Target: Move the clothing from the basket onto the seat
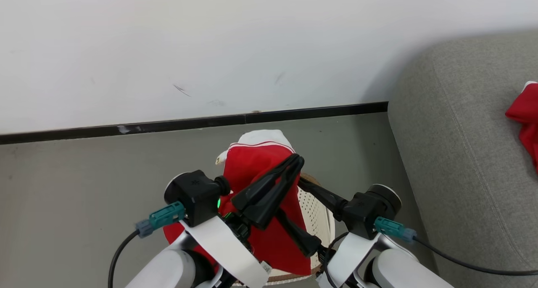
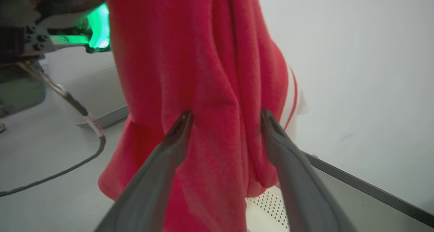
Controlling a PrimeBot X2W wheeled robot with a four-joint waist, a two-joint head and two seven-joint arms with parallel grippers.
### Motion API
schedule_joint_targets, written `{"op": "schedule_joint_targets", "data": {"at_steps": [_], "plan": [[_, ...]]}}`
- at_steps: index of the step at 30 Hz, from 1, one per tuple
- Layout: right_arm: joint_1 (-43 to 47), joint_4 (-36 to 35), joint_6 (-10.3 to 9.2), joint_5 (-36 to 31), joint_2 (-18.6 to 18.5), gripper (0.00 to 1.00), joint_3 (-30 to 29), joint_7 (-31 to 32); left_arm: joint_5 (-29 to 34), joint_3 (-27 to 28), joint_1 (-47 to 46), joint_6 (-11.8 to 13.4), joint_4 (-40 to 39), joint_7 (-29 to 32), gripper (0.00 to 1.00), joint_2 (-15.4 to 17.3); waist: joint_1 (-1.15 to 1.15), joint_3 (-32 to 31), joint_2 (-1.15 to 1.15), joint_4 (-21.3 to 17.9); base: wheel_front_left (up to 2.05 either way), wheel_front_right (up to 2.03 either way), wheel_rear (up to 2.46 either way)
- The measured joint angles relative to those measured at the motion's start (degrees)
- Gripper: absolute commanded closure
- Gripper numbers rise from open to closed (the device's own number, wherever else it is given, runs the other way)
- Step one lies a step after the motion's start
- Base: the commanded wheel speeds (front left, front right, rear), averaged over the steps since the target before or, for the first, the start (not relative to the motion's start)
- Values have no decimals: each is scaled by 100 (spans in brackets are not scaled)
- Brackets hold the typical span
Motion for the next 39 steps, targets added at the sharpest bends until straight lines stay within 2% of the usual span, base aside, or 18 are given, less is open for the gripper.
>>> {"op": "schedule_joint_targets", "data": {"at_steps": [5,6,7,8,10,11,22,23,25,26,27,29,31,39], "plan": [[-3,0,0,74,2,0,71,0,-42,-85,-1,-1,-58,55,100,-41,0,-17,0,8,0,0,0],[-4,0,0,77,2,9,85,0,-43,-90,-1,-1,-70,75,100,-42,0,-19,0,6,0,0,0],[-5,0,0,78,2,28,94,0,-52,-109,-1,-1,-81,103,100,-46,0,-20,0,3,0,0,0],[-8,0,0,79,2,54,99,0,-68,-131,-1,-1,-92,104,100,-53,0,-20,0,-1,0,0,0],[-21,-1,0,111,2,78,100,0,-104,-160,-1,-1,-114,134,100,-68,0,-18,0,-10,0,0,0],[-24,-2,0,129,2,100,100,0,-119,-168,-1,-1,-121,153,100,-70,0,-15,0,-15,0,0,0],[-21,-2,0,296,-8,100,3,0,-131,-75,0,54,-140,198,100,-31,0,44,0,-78,0,0,0],[-18,-2,0,314,-9,100,-31,0,-120,-42,0,64,-140,196,96,-24,0,49,0,-84,0,0,0],[-14,-2,0,328,-19,100,-131,0,-71,49,0,111,-138,165,62,-2,0,55,0,-101,0,0,0],[-12,-2,0,328,-32,100,-178,0,-29,82,0,125,-138,144,51,20,0,56,0,-111,0,0,0],[-5,-3,0,328,-36,100,-229,0,13,109,1,137,-137,142,25,38,0,56,0,-122,0,0,0],[27,-10,1,328,-57,100,-344,0,29,129,8,152,-133,110,5,70,0,53,0,-146,0,0,0],[62,-42,4,328,-131,100,-542,0,80,138,75,152,-121,87,0,130,0,42,0,-186,0,0,0],[242,-154,4,309,-244,100,-1006,0,193,170,250,152,-43,-32,0,298,0,0,0,-331,0,0,0]]}}
